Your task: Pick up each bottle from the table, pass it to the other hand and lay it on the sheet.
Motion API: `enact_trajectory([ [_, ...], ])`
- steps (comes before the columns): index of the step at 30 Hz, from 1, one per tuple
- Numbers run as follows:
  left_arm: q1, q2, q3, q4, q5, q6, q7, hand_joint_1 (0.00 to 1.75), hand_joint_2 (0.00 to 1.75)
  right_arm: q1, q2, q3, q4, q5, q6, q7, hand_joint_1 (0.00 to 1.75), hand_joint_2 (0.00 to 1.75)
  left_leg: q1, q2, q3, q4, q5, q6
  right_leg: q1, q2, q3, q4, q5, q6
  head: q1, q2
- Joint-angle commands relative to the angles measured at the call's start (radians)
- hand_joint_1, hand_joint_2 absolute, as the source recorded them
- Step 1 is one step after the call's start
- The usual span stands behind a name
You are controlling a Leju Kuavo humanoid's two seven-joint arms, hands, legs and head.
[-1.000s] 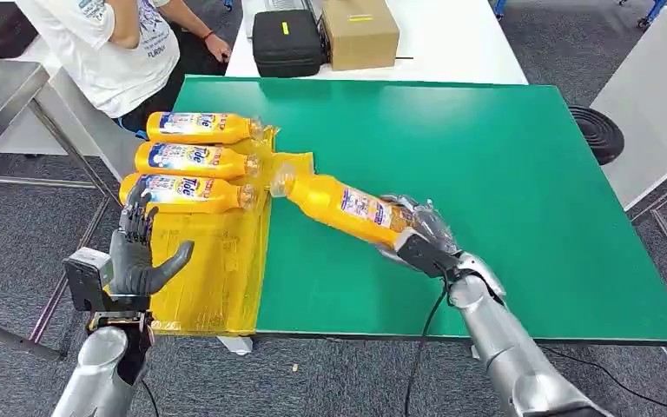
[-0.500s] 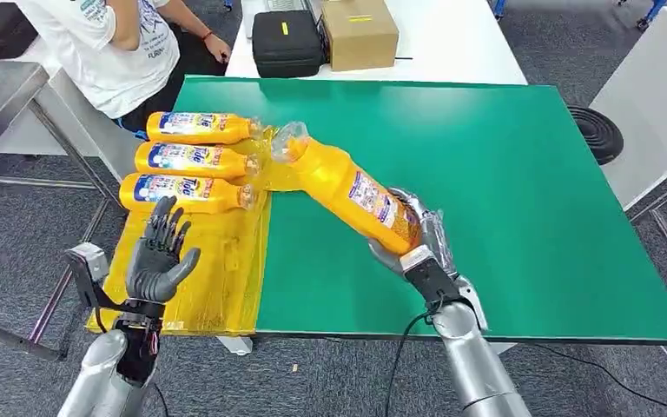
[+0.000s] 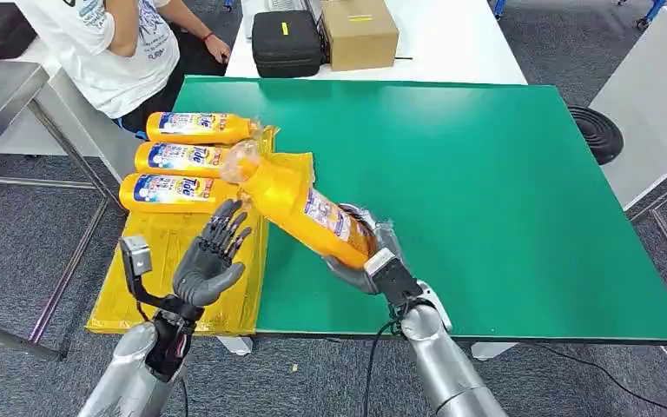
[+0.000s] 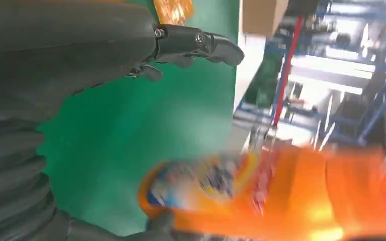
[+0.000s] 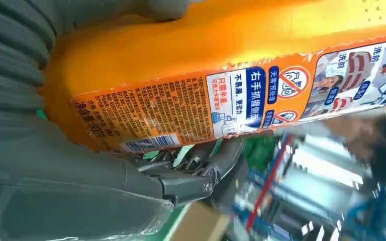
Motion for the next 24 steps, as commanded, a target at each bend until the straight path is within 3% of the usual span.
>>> enact_trajectory([
  [1, -0.099, -0.031, -0.121, 0.108, -0.035, -0.005, 0.005, 0.0, 1.75, -0.108, 0.055, 0.115, 0.291, -0.004, 0.039, -0.001, 1.75, 1.75, 0.0, 0.001, 0.005, 0.0, -0.001, 0.0, 0.001, 0.0, 0.005, -0.001, -0.001, -0.002, 0.0, 0.0],
  [4, -0.12, -0.029, -0.128, 0.128, -0.036, -0.003, 0.003, 0.0, 1.75, -0.118, 0.07, 0.146, 0.342, 0.01, 0.055, -0.001, 1.75, 1.75, 0.001, 0.002, 0.01, -0.001, -0.003, 0.0, 0.002, 0.0, 0.01, -0.002, -0.003, -0.004, 0.0, 0.0],
  [12, -0.15, -0.033, -0.139, 0.179, -0.034, -0.024, -0.025, 0.0, 1.75, -0.124, 0.077, 0.199, 0.412, 0.027, 0.079, -0.001, 1.75, 1.75, 0.001, 0.001, 0.003, 0.0, -0.001, 0.0, 0.001, 0.0, 0.003, -0.001, -0.001, -0.002, 0.0, 0.0],
  [24, -0.168, -0.039, -0.135, 0.202, -0.026, -0.029, -0.038, 0.0, 1.75, -0.135, 0.079, 0.249, 0.474, 0.052, 0.104, -0.001, 1.75, 1.75, 0.001, -0.001, 0.005, 0.0, -0.002, -0.001, 0.001, -0.002, 0.005, -0.001, -0.002, -0.003, 0.0, 0.0],
])
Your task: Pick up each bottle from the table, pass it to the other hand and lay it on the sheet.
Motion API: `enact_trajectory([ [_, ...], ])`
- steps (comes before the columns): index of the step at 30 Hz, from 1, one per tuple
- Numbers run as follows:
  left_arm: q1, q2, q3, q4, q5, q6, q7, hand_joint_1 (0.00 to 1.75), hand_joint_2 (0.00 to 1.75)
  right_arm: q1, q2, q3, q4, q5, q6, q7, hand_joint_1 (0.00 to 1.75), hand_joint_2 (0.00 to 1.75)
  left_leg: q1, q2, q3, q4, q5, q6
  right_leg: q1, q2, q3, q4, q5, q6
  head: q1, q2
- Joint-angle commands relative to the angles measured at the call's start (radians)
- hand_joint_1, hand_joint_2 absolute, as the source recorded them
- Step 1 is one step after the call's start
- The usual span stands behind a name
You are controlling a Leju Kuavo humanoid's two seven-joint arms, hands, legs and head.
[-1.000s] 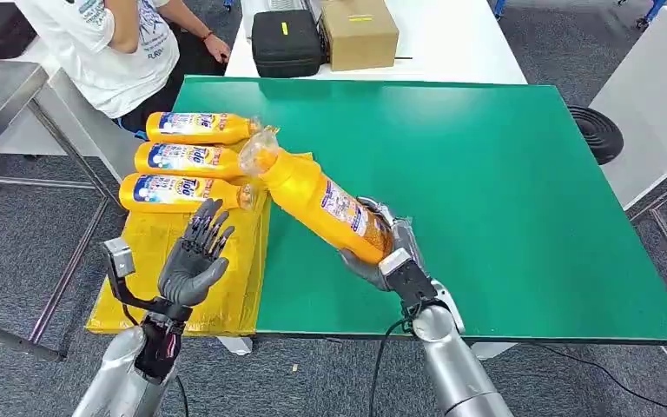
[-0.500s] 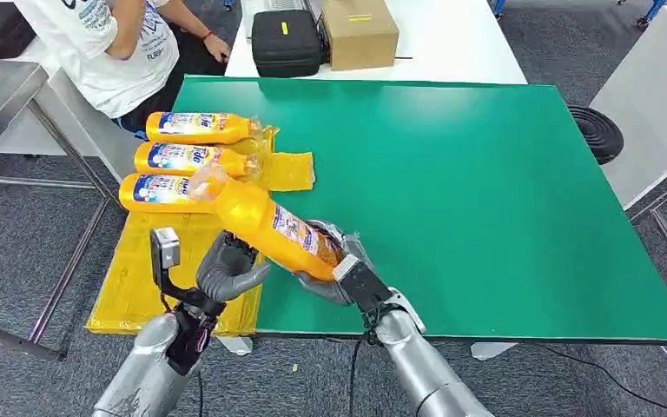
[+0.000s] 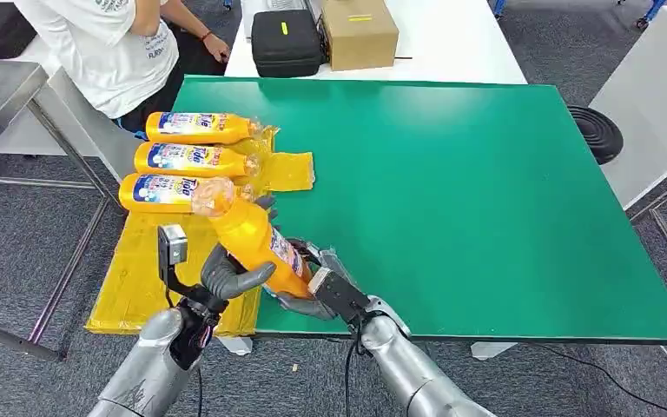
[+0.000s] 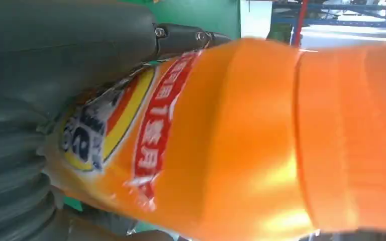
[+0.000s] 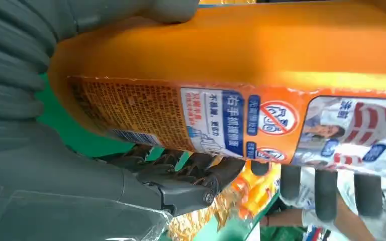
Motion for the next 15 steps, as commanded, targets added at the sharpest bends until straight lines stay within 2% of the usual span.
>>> enact_trajectory([
  [1, -0.081, -0.012, -0.046, 0.089, 0.003, -0.009, -0.004, 0.0, 1.75, -0.038, 0.004, 0.088, 0.14, 0.018, 0.025, 0.001, 1.75, 1.75, 0.001, -0.001, 0.004, 0.0, -0.001, 0.0, 0.002, -0.002, 0.005, -0.001, -0.002, -0.003, 0.0, 0.0],
  [7, -0.082, -0.006, -0.037, 0.092, 0.0, -0.005, -0.021, 0.02, 1.75, -0.048, 0.007, 0.104, 0.163, 0.016, 0.024, 0.001, 1.75, 1.75, 0.001, 0.0, 0.005, 0.0, -0.002, 0.0, 0.002, -0.002, 0.006, -0.001, -0.002, -0.003, 0.0, 0.0],
  [8, -0.08, -0.004, -0.036, 0.089, -0.004, -0.002, -0.028, 1.47, 1.75, -0.05, 0.006, 0.106, 0.162, 0.012, 0.023, 0.001, 1.75, 1.75, 0.001, 0.0, 0.005, 0.0, -0.002, 0.0, 0.002, -0.002, 0.006, -0.001, -0.002, -0.003, 0.0, 0.0],
  [9, -0.078, -0.003, -0.035, 0.087, -0.008, 0.0, -0.032, 1.75, 1.75, -0.051, 0.005, 0.111, 0.161, 0.007, 0.022, 0.001, 1.75, 1.75, 0.001, 0.0, 0.004, 0.0, -0.002, 0.0, 0.001, -0.002, 0.005, -0.001, -0.002, -0.002, 0.0, 0.0],
  [15, -0.073, 0.0, -0.036, 0.077, -0.019, 0.0, -0.042, 1.75, 1.75, -0.053, 0.001, 0.117, 0.158, -0.004, 0.017, 0.001, 1.75, 1.75, 0.001, 0.0, 0.004, 0.0, -0.001, 0.0, 0.001, -0.002, 0.004, -0.001, -0.002, -0.002, 0.0, 0.0],
])
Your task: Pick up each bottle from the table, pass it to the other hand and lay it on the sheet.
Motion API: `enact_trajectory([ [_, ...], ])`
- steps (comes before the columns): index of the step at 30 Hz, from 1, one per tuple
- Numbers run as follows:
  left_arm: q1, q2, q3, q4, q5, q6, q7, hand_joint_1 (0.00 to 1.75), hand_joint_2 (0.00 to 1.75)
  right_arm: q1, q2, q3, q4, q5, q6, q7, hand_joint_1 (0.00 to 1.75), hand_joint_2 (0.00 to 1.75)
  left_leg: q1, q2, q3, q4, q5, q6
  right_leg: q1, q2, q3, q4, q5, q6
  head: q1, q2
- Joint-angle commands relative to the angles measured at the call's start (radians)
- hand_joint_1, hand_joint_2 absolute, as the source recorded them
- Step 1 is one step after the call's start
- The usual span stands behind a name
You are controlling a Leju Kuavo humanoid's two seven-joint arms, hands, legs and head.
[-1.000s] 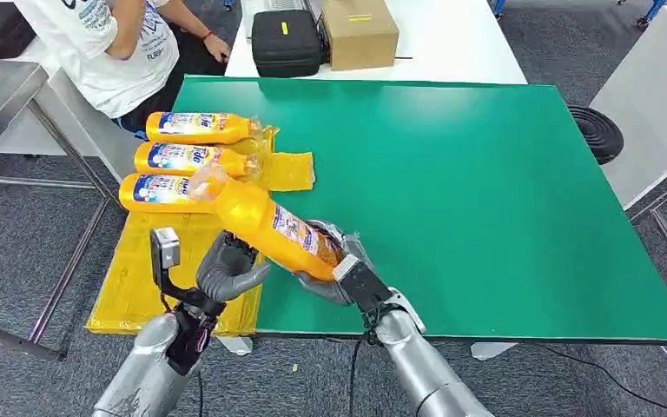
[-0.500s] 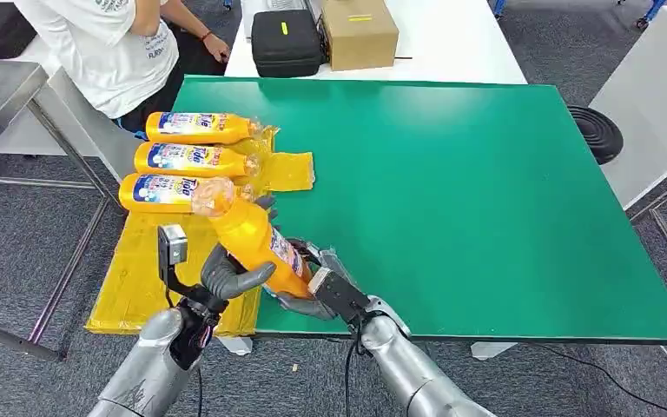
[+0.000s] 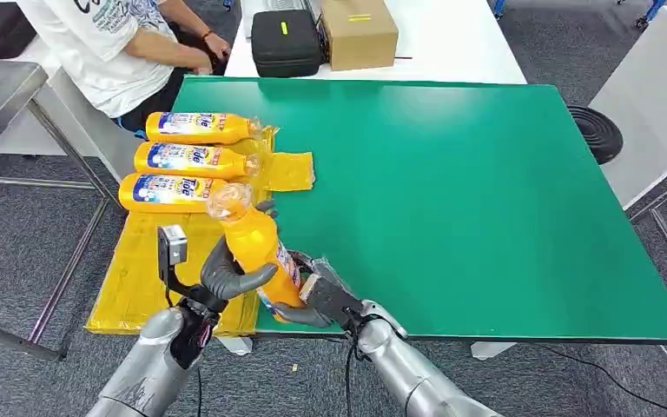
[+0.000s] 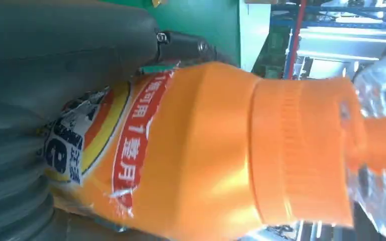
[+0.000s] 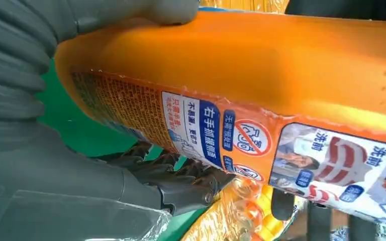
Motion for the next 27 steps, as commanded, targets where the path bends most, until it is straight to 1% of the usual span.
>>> enact_trajectory([
  [1, -0.064, -0.001, -0.036, 0.052, -0.007, -0.004, -0.01, 1.75, 1.75, -0.029, -0.002, 0.073, 0.086, 0.0, 0.008, 0.001, 1.75, 1.75, 0.001, -0.001, 0.002, 0.0, -0.001, 0.0, 0.001, -0.002, 0.003, -0.001, -0.001, -0.002, 0.0, 0.0],
  [2, -0.064, -0.001, -0.036, 0.052, -0.007, -0.004, -0.01, 1.75, 1.75, -0.029, -0.002, 0.073, 0.086, 0.0, 0.008, 0.001, 1.75, 1.75, 0.001, -0.001, 0.002, 0.0, -0.001, 0.0, 0.001, -0.002, 0.002, -0.001, -0.001, -0.001, 0.0, 0.0],
  [3, -0.064, -0.001, -0.036, 0.052, -0.007, -0.004, -0.01, 1.75, 1.75, -0.029, -0.002, 0.073, 0.086, 0.0, 0.008, 0.001, 1.75, 1.75, 0.001, -0.001, 0.004, 0.0, -0.001, 0.0, 0.001, -0.002, 0.005, 0.0, -0.002, -0.002, 0.0, 0.0],
  [5, -0.064, -0.001, -0.036, 0.052, -0.007, -0.004, -0.01, 1.75, 1.75, -0.029, -0.002, 0.073, 0.086, 0.0, 0.008, 0.001, 1.75, 1.75, 0.001, -0.001, 0.002, 0.0, -0.001, 0.0, 0.001, -0.002, 0.003, -0.001, -0.001, -0.002, 0.0, 0.0],
  [6, -0.064, -0.001, -0.036, 0.052, -0.007, -0.004, -0.01, 1.75, 1.75, -0.029, -0.002, 0.073, 0.086, 0.0, 0.008, 0.001, 1.75, 1.75, 0.001, 0.0, 0.005, 0.0, -0.002, 0.0, 0.002, -0.002, 0.006, -0.001, -0.002, -0.003, 0.0, 0.0],
  [7, -0.064, -0.001, -0.036, 0.052, -0.007, -0.004, -0.01, 1.75, 1.75, -0.029, -0.002, 0.073, 0.086, 0.0, 0.008, 0.001, 1.75, 1.75, 0.0, -0.001, 0.002, 0.0, -0.001, 0.0, 0.001, -0.002, 0.003, 0.0, -0.001, -0.002, 0.0, 0.0],
  [9, -0.064, -0.001, -0.036, 0.052, -0.007, -0.004, -0.01, 1.75, 1.75, -0.029, -0.002, 0.073, 0.086, 0.0, 0.008, 0.001, 1.75, 1.75, 0.001, -0.001, 0.005, 0.0, -0.002, 0.0, 0.001, -0.002, 0.005, -0.001, -0.002, -0.003, 0.0, 0.0],
  [11, -0.059, 0.001, -0.033, 0.043, -0.022, 0.003, -0.012, 1.75, 1.75, -0.026, -0.005, 0.077, 0.075, -0.018, -0.019, 0.001, 1.75, 1.75, 0.001, -0.001, 0.002, 0.0, -0.001, 0.0, 0.001, -0.002, 0.002, -0.001, -0.001, -0.001, 0.0, 0.0],
  [12, -0.058, 0.003, -0.034, 0.04, -0.03, 0.005, -0.011, 1.75, 1.75, -0.026, -0.005, 0.078, 0.072, -0.021, -0.029, 0.001, 1.59, 1.75, 0.001, -0.001, 0.005, 0.0, -0.002, 0.0, 0.002, -0.002, 0.006, -0.001, -0.002, -0.003, 0.0, 0.0],
  [13, -0.053, 0.005, -0.03, 0.035, -0.043, 0.012, -0.008, 1.75, 1.75, -0.026, -0.006, 0.077, 0.067, -0.026, -0.062, 0.001, 0.77, 1.75, 0.0, -0.001, 0.003, 0.0, -0.001, 0.0, 0.001, -0.002, 0.004, 0.0, -0.002, -0.002, 0.0, 0.0],
  [14, -0.05, 0.009, -0.029, 0.032, -0.052, 0.017, -0.007, 1.75, 1.75, -0.027, -0.004, 0.064, 0.065, -0.028, -0.102, 0.001, 0.0, 1.75, 0.0, 0.0, 0.002, 0.0, -0.001, 0.0, 0.001, -0.001, 0.002, -0.001, -0.001, -0.002, 0.0, 0.0],
  [15, -0.047, 0.01, -0.027, 0.028, -0.062, 0.023, -0.006, 1.75, 1.75, -0.028, -0.002, 0.056, 0.066, -0.029, -0.124, 0.001, 0.0, 1.75, 0.001, 0.0, 0.004, 0.0, -0.002, 0.0, 0.001, -0.001, 0.005, 0.0, -0.002, -0.002, 0.0, 0.0],
  [16, -0.044, 0.013, -0.024, 0.027, -0.067, 0.026, -0.004, 1.75, 1.75, -0.031, -0.001, 0.046, 0.062, -0.026, -0.147, 0.001, 0.0, 1.75, 0.0, 0.0, 0.003, 0.0, -0.001, 0.0, 0.001, -0.001, 0.003, 0.0, -0.001, -0.002, 0.0, 0.0],
  [17, -0.043, 0.016, -0.023, 0.025, -0.073, 0.031, -0.001, 1.75, 1.75, -0.03, -0.002, 0.029, 0.049, -0.032, -0.163, 0.001, 0.0, 0.0, 0.0, 0.001, 0.005, 0.0, -0.002, 0.0, 0.001, -0.001, 0.005, 0.0, -0.002, -0.003, 0.0, 0.0],
  [18, -0.042, 0.017, -0.022, 0.025, -0.075, 0.031, 0.0, 1.75, 1.75, -0.032, -0.004, 0.027, 0.048, -0.032, -0.161, 0.001, 0.0, 0.0, 0.0, 0.001, 0.003, 0.0, -0.001, 0.0, 0.001, -0.001, 0.004, 0.0, -0.001, -0.002, 0.0, 0.0],
  [22, -0.047, 0.019, -0.011, 0.016, -0.089, 0.051, 0.006, 1.75, 1.75, -0.014, -0.019, -0.006, -0.024, -0.021, -0.224, 0.001, 0.0, 0.0, 0.0, 0.0, 0.003, 0.0, -0.001, 0.0, 0.001, -0.001, 0.003, 0.0, -0.001, -0.002, 0.0, 0.0],
  [23, -0.053, 0.021, -0.007, 0.009, -0.102, 0.067, 0.01, 1.75, 1.75, -0.008, -0.024, -0.013, -0.047, -0.014, -0.238, 0.001, 0.0, 0.0, 0.001, 0.0, 0.004, 0.0, -0.002, 0.0, 0.001, -0.001, 0.005, 0.0, -0.002, -0.003, 0.0, 0.0],
  [24, -0.06, 0.023, 0.001, -0.004, -0.132, 0.108, 0.009, 1.75, 1.75, 0.004, -0.029, -0.024, -0.088, -0.009, -0.245, 0.001, 0.0, 0.0, 0.0, 0.0, 0.002, 0.0, -0.001, 0.0, 0.001, -0.001, 0.003, 0.0, -0.001, -0.002, 0.0, 0.0],
  [25, -0.064, 0.024, 0.01, -0.015, -0.135, 0.113, 0.015, 1.75, 1.75, 0.007, -0.028, -0.038, -0.094, 0.001, -0.236, 0.001, 0.0, 0.0, 0.001, 0.0, 0.005, 0.001, -0.002, 0.0, 0.001, -0.002, 0.006, 0.0, -0.002, -0.003, 0.0, 0.0],
  [27, -0.079, 0.039, 0.026, -0.055, -0.199, 0.182, 0.021, 1.75, 1.75, 0.038, -0.038, -0.059, -0.181, 0.015, -0.237, 0.001, 0.0, 0.0, 0.001, -0.001, 0.0, 0.0, 0.0, 0.0, 0.001, -0.002, 0.001, 0.0, -0.001, -0.002, 0.0, 0.0],
])
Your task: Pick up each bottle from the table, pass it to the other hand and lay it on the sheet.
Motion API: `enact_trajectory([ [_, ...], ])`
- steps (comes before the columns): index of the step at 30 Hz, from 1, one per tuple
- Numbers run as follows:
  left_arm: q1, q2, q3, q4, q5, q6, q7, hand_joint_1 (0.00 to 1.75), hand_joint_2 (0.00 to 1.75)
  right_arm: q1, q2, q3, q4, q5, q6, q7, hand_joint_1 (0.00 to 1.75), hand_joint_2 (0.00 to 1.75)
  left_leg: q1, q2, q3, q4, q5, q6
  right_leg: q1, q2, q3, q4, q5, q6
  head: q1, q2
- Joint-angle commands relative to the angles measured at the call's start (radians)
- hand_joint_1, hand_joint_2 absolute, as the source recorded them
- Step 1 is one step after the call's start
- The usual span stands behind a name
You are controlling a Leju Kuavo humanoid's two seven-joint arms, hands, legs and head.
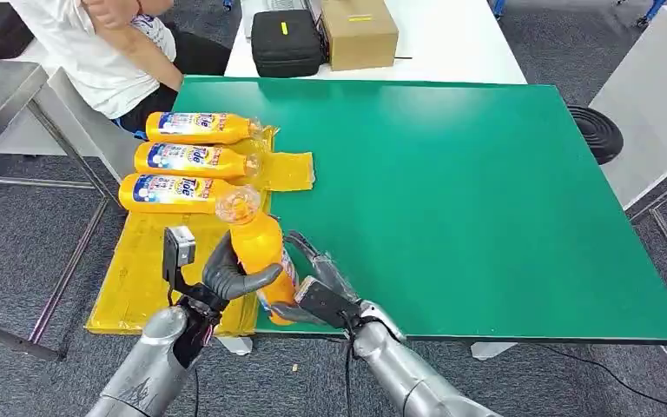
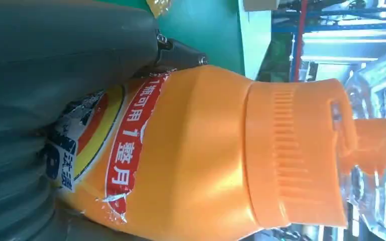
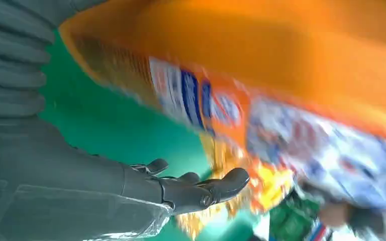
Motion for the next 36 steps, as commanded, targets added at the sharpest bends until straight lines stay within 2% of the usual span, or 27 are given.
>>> enact_trajectory([
  [1, -0.079, 0.046, 0.035, -0.066, -0.132, 0.146, 0.032, 1.75, 1.75, 0.048, -0.038, -0.098, -0.202, 0.05, -0.009, 0.001, 0.0, 0.0, 0.001, -0.001, 0.002, 0.001, -0.001, 0.0, 0.002, -0.002, 0.003, 0.001, -0.002, -0.003, 0.0, 0.0],
  [2, -0.089, 0.065, 0.042, -0.091, -0.196, 0.21, 0.025, 1.75, 1.75, 0.069, -0.043, -0.112, -0.259, 0.06, -0.007, 0.001, 0.0, 0.0, 0.001, -0.001, 0.001, 0.001, -0.001, 0.0, 0.001, -0.002, 0.002, 0.0, -0.001, -0.002, 0.0, 0.0],
  [8, -0.147, 0.159, 0.1, -0.132, -0.323, 0.306, 0.032, 1.75, 1.75, 0.165, -0.071, -0.17, -0.461, 0.082, 0.035, 0.013, 0.0, 0.0, 0.001, 0.0, 0.004, 0.001, -0.002, -0.001, 0.002, -0.002, 0.004, 0.001, -0.002, -0.003, 0.0, 0.0],
  [14, -0.193, 0.255, 0.133, -0.282, -0.471, 0.323, 0.075, 1.75, 1.75, 0.206, -0.082, -0.23, -0.522, 0.072, 0.06, 0.014, 0.0, 0.0, 0.002, 0.0, 0.0, 0.001, -0.001, 0.0, 0.002, -0.001, 0.001, 0.001, -0.001, -0.002, 0.0, 0.0],
  [17, -0.211, 0.27, 0.141, -0.296, -0.49, 0.298, 0.097, 1.75, 1.75, 0.214, -0.081, -0.248, -0.529, 0.067, 0.068, 0.013, 0.0, 0.0, 0.002, 0.0, 0.0, 0.001, 0.0, 0.0, 0.002, -0.001, 0.001, 0.001, -0.001, -0.002, 0.001, 0.0],
  [18, -0.241, 0.344, 0.057, -0.297, -0.629, 0.272, 0.1, 1.75, 1.75, 0.22, -0.082, -0.262, -0.537, 0.063, 0.067, 0.012, 0.0, 0.0, 0.002, -0.001, 0.002, 0.001, -0.002, 0.0, 0.002, -0.002, 0.003, 0.001, -0.002, -0.003, 0.0, 0.0],
  [19, -0.247, 0.348, 0.069, -0.29, -0.633, 0.264, 0.095, 1.75, 1.75, 0.226, -0.083, -0.271, -0.545, 0.059, 0.069, 0.012, 0.0, 0.0, 0.002, 0.001, 0.004, 0.002, -0.003, 0.0, 0.002, -0.001, 0.005, 0.001, -0.003, -0.003, 0.0, 0.0],
  [20, -0.295, 0.427, -0.038, -0.256, -0.759, 0.149, 0.126, 1.75, 1.75, 0.236, -0.084, -0.293, -0.558, 0.054, 0.069, 0.01, 0.0, 0.0, 0.002, 0.0, 0.001, 0.001, -0.001, -0.001, 0.002, -0.001, 0.002, 0.001, -0.001, -0.002, 0.0, 0.0],
  [25, -0.309, 0.417, -0.032, -0.209, -0.771, 0.149, 0.098, 1.75, 1.75, 0.24, -0.085, -0.304, -0.57, 0.051, 0.079, 0.006, 0.0, 0.0, 0.001, 0.0, 0.002, 0.0, 0.0, 0.0, 0.001, -0.001, 0.001, 0.0, -0.001, -0.002, -0.001, 0.0],
  [27, -0.385, 0.46, -0.164, -0.145, -0.87, 0.033, 0.112, 1.75, 1.75, 0.233, -0.08, -0.321, -0.574, 0.051, 0.076, 0.009, 0.0, 0.0, 0.002, 0.001, 0.001, 0.001, 0.0, -0.001, 0.002, 0.001, 0.001, 0.0, 0.0, -0.002, 0.001, 0.0],
  [30, -0.432, 0.486, -0.281, -0.039, -0.918, -0.004, 0.063, 1.75, 1.75, 0.238, -0.08, -0.353, -0.606, 0.044, 0.077, 0.018, 0.0, 0.0, 0.002, -0.002, 0.004, 0.001, -0.001, -0.001, 0.002, -0.003, 0.005, 0.001, -0.002, -0.003, 0.001, 0.0],
  [31, -0.438, 0.522, -0.342, -0.032, -0.949, -0.023, 0.034, 1.75, 1.75, 0.249, -0.081, -0.366, -0.626, 0.039, 0.079, 0.022, 0.0, 0.0, 0.001, 0.0, 0.003, 0.0, 0.0, 0.0, 0.001, 0.0, 0.003, 0.0, -0.001, -0.003, 0.0, 0.0],
  [34, -0.414, 0.603, -0.413, -0.061, -0.947, -0.069, -0.009, 1.75, 1.75, 0.274, -0.081, -0.39, -0.656, 0.028, 0.089, 0.025, 0.0, 0.0, 0.001, 0.003, 0.004, 0.0, -0.001, 0.0, 0.001, 0.003, 0.003, 0.0, -0.001, -0.002, 0.001, 0.0],
  [36, -0.407, 0.612, -0.416, -0.064, -0.945, -0.065, -0.011, 1.75, 1.75, 0.276, -0.081, -0.392, -0.658, 0.028, 0.091, 0.025, 0.0, 0.0, 0.001, 0.005, 0.005, -0.001, -0.002, -0.001, 0.001, 0.006, 0.003, 0.0, -0.001, -0.003, 0.001, 0.0],
])
